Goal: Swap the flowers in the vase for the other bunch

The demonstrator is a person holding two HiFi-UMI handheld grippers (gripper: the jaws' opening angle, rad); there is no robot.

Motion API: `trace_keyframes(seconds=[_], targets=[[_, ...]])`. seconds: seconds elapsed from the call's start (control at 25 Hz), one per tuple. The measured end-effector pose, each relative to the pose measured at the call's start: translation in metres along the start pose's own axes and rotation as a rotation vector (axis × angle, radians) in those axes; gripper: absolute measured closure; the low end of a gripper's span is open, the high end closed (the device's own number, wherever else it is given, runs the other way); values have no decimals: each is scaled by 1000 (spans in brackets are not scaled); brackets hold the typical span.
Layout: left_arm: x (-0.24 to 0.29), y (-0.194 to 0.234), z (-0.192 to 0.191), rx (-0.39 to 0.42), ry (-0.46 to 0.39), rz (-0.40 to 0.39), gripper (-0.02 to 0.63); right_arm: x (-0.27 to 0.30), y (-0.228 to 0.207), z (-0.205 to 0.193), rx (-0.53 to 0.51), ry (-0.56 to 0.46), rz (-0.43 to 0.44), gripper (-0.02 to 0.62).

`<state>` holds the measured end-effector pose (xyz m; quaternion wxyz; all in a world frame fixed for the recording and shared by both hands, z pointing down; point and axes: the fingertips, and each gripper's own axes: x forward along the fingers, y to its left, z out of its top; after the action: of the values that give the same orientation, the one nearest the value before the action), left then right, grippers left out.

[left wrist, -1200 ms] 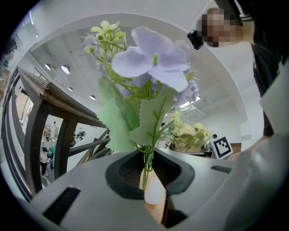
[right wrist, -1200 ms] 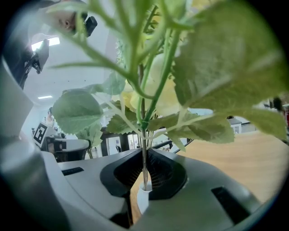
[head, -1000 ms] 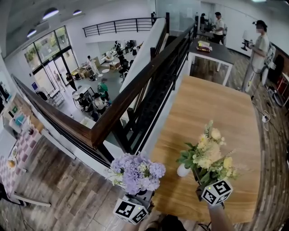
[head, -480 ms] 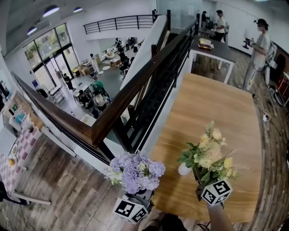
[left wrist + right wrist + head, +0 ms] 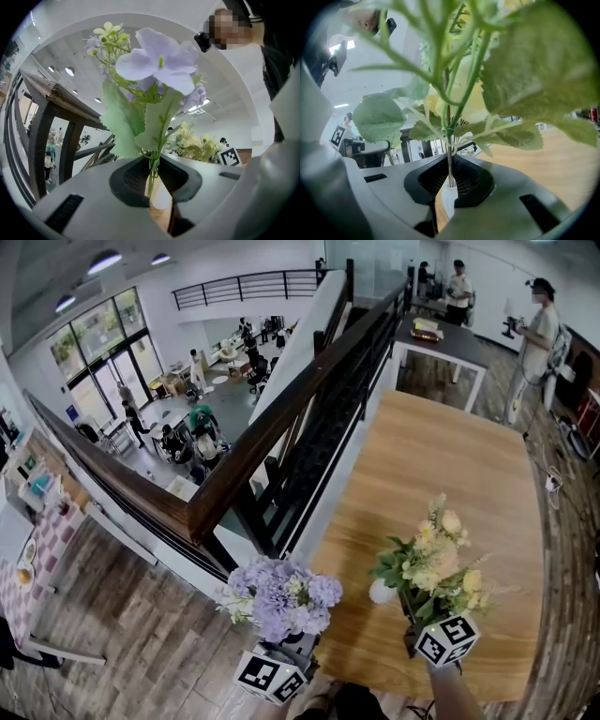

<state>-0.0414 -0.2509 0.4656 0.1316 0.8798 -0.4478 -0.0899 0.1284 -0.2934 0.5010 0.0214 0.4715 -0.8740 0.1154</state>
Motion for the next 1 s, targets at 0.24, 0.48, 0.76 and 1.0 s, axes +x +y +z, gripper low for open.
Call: trace_keyframes(seconds=[0.24, 0.48, 0.76, 1.0], targets=[[0, -2, -2, -5, 3, 3, 551, 0, 0, -3, 3, 4, -1, 548], [-1, 0, -1, -10, 4, 4, 551, 1, 2, -7, 2, 22, -2, 548], [-1, 1, -3, -9, 4, 5, 551, 4, 4, -12, -6, 27, 5, 548], [-1, 0, -1, -9, 4, 5, 551, 6, 5, -11, -19, 38, 2, 548]])
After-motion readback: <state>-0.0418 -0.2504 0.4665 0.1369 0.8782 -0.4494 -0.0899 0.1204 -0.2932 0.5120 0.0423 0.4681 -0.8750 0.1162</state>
